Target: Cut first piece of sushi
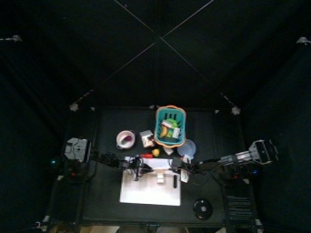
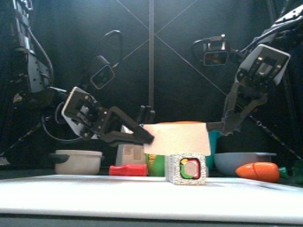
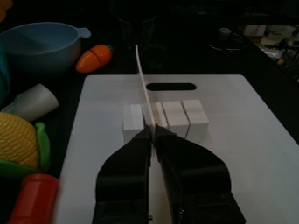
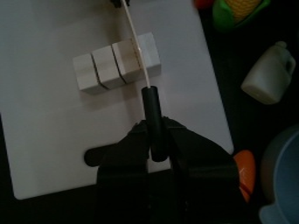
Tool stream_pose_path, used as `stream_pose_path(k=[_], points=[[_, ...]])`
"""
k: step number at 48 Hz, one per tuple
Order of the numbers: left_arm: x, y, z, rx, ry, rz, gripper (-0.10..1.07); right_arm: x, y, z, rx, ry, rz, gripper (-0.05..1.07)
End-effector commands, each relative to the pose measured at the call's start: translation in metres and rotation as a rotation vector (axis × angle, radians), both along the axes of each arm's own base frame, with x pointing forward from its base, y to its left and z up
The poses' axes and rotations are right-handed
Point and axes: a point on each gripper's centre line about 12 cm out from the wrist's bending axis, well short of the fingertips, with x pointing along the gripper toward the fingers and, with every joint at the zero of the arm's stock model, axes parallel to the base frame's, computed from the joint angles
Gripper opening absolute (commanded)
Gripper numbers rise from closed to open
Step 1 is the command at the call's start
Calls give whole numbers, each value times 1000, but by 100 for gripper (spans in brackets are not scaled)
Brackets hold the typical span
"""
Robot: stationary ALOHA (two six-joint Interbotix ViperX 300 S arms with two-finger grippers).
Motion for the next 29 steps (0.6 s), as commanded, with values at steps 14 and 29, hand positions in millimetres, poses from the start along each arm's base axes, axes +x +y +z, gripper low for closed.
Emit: stream_pose_path(k=[14,29], points=[[-6,0,-12,5,104,16,49,3,-3,-11,0,34,-13,34],[5,4,-28,3,177,60,49,9,0,-27,18,49,3,34]])
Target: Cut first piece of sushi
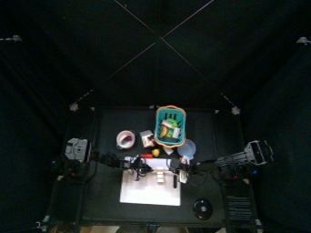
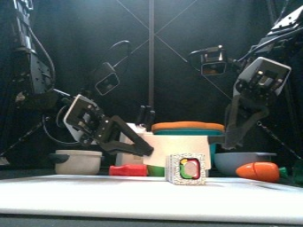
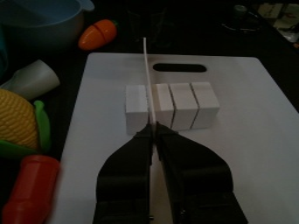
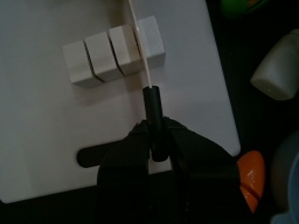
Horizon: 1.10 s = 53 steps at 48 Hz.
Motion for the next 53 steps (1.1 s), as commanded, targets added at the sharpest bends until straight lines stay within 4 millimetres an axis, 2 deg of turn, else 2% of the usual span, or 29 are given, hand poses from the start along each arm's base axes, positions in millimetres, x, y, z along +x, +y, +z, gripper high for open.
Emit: stream_pose_path(k=[1,10,19,36,53], points=[[-1,-2,-7,3,40,-4,49,3,-2,1,12,-14,-11,34],[-2,-1,-15,8,89,-2,49,7,-4,-1,7,-13,-9,33],[-3,-1,-12,11,84,-6,49,11,-11,3,-9,-25,-17,34],[0,11,3,28,43,-6,49,14,-25,9,-34,-43,-36,34],[2,16,16,44,5,-16,49,15,-25,17,-35,-68,-36,33]])
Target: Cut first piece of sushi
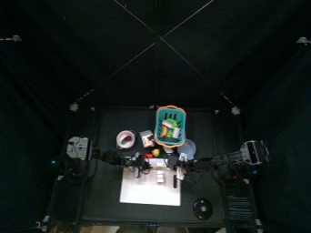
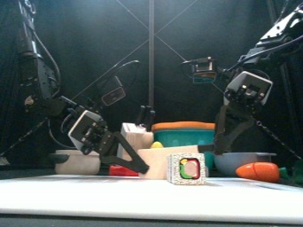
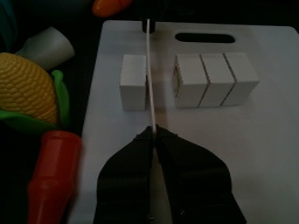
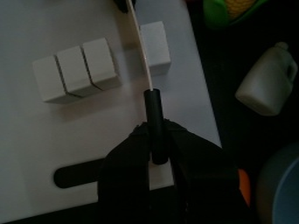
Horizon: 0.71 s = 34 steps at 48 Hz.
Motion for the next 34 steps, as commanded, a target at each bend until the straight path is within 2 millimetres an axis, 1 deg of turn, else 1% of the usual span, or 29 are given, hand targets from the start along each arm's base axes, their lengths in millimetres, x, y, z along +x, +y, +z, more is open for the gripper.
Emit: stream_pose_path(k=[1,6,12,16,22,34], points=[[4,-2,13,4,-41,-14,49,3,-4,16,1,-50,-15,33],[4,-3,19,7,-56,-20,49,3,-3,20,2,-62,-12,33],[4,-6,30,14,-84,-40,49,2,-2,30,1,-89,-9,33],[3,-9,38,25,-105,-63,49,0,-2,37,-2,-107,-8,33],[0,-12,46,45,-123,-107,49,-4,-2,44,-6,-132,-3,33],[-1,-19,65,79,-182,-171,49,-10,4,60,-3,-186,18,32]])
